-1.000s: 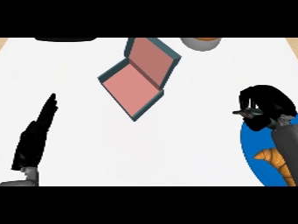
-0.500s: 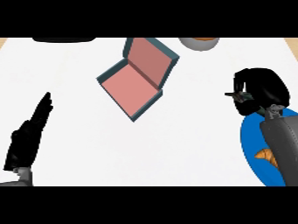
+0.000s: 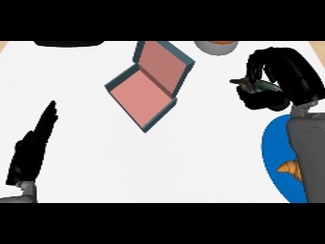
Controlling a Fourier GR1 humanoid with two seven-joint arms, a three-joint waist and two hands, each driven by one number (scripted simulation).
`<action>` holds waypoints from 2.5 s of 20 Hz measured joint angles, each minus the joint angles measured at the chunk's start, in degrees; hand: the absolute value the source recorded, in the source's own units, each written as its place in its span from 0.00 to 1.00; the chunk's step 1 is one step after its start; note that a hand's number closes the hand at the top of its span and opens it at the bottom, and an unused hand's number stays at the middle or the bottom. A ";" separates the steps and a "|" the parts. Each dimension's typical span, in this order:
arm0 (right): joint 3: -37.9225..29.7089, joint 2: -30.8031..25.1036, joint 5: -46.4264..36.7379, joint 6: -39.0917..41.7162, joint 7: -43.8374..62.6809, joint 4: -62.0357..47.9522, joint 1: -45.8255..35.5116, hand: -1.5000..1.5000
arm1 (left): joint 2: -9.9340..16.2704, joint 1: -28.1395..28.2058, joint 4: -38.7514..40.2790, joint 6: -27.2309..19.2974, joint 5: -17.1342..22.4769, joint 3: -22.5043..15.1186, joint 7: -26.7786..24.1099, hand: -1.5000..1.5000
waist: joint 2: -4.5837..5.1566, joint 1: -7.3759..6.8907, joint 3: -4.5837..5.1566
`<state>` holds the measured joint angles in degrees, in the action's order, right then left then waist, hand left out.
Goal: Pick the eggplant from the plate and place it in the cardboard box
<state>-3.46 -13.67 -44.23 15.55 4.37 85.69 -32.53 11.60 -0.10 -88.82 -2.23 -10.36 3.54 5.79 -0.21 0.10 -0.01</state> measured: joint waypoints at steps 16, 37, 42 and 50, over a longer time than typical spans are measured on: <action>2.54 11.06 2.05 -1.15 11.36 -10.25 -22.39 1.00 | -0.73 0.08 0.42 0.93 -0.69 0.11 -1.30 0.50 | 0.29 -0.92 0.04; 10.14 13.66 11.10 -23.34 7.50 -59.77 -40.88 0.00 | -2.43 -2.92 1.29 1.25 -2.29 -1.80 -1.31 0.50 | 1.32 -4.58 0.07; 8.52 13.66 16.53 -28.31 3.19 -63.43 -41.80 0.00 | -3.11 -3.89 1.73 1.01 -2.76 -2.41 -1.00 0.50 | 1.58 -5.11 0.05; -0.98 13.62 26.67 -38.31 -4.39 -62.30 -41.37 0.00 | -2.67 -3.00 0.76 1.19 -2.46 -1.77 -0.53 0.50 | 1.44 -4.17 -0.02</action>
<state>-4.43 -0.05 -17.55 -22.77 -0.02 23.40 -73.90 8.92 -3.10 -88.06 -1.04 -12.82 1.77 5.26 1.23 -4.06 -0.03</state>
